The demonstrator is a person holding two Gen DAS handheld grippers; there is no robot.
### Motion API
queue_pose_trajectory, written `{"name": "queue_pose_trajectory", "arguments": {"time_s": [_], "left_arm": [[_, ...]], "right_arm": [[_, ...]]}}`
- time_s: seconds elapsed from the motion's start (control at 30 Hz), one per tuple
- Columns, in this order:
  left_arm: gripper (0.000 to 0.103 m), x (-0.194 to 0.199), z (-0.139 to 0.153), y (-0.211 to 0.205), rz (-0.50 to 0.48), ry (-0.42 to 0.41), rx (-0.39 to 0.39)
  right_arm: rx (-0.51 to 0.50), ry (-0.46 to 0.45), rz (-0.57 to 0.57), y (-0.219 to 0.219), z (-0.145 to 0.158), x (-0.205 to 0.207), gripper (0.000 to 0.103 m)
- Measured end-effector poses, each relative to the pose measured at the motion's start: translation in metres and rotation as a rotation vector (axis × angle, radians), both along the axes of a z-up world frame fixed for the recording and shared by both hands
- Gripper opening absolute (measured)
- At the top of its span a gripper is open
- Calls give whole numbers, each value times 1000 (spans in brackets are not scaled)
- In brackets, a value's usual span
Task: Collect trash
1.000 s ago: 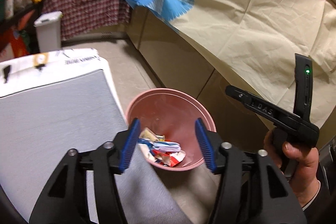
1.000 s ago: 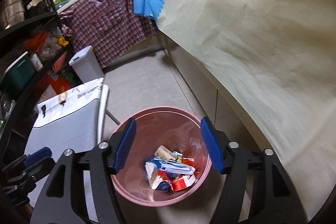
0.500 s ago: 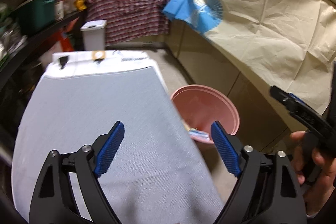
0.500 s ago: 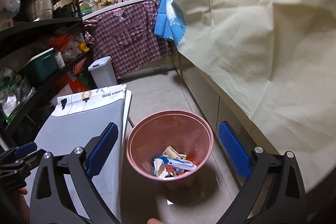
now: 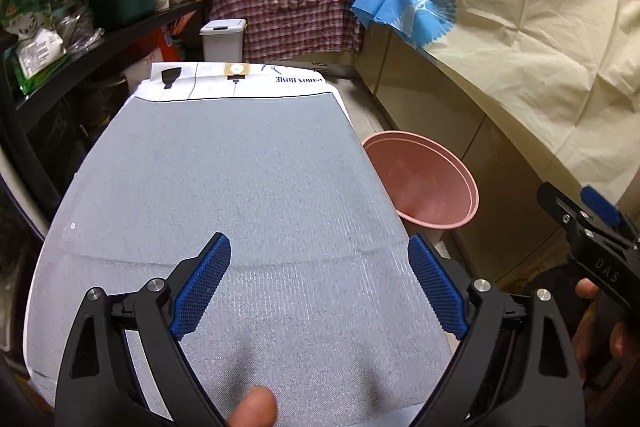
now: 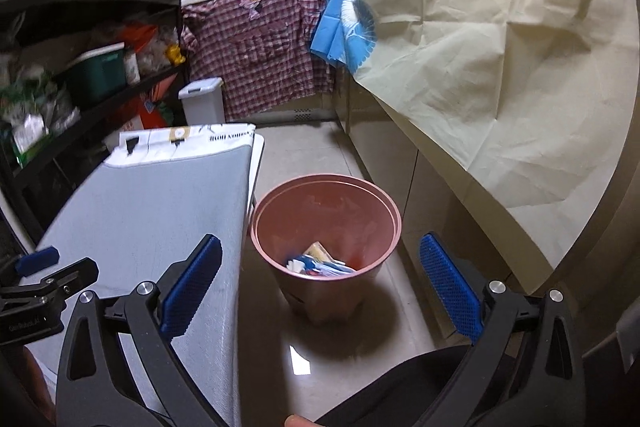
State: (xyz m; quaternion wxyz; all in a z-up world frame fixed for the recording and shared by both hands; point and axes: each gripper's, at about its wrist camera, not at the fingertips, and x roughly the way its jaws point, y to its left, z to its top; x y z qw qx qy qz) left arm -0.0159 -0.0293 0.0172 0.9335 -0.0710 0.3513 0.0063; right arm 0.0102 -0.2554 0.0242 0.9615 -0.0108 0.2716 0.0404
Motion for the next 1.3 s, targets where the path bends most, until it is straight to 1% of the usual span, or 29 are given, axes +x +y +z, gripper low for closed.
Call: {"name": "queue_pose_trajectory", "arguments": {"time_s": [0.1, 0.2, 0.47, 1.3], "left_arm": [[87, -1, -1, -2, -6, -5, 3], [87, -1, -3, -1, -5, -4, 5], [87, -1, -3, 1, 0, 1, -11], [87, 0, -4, 0, -7, 2, -14]], "right_arm": [[0, -1, -11, -1, -1, -2, 98], [3, 18, -10, -2, -3, 1, 98], [20, 30, -6, -3, -5, 4, 98], [23, 27, -6, -3, -6, 3, 98]]}}
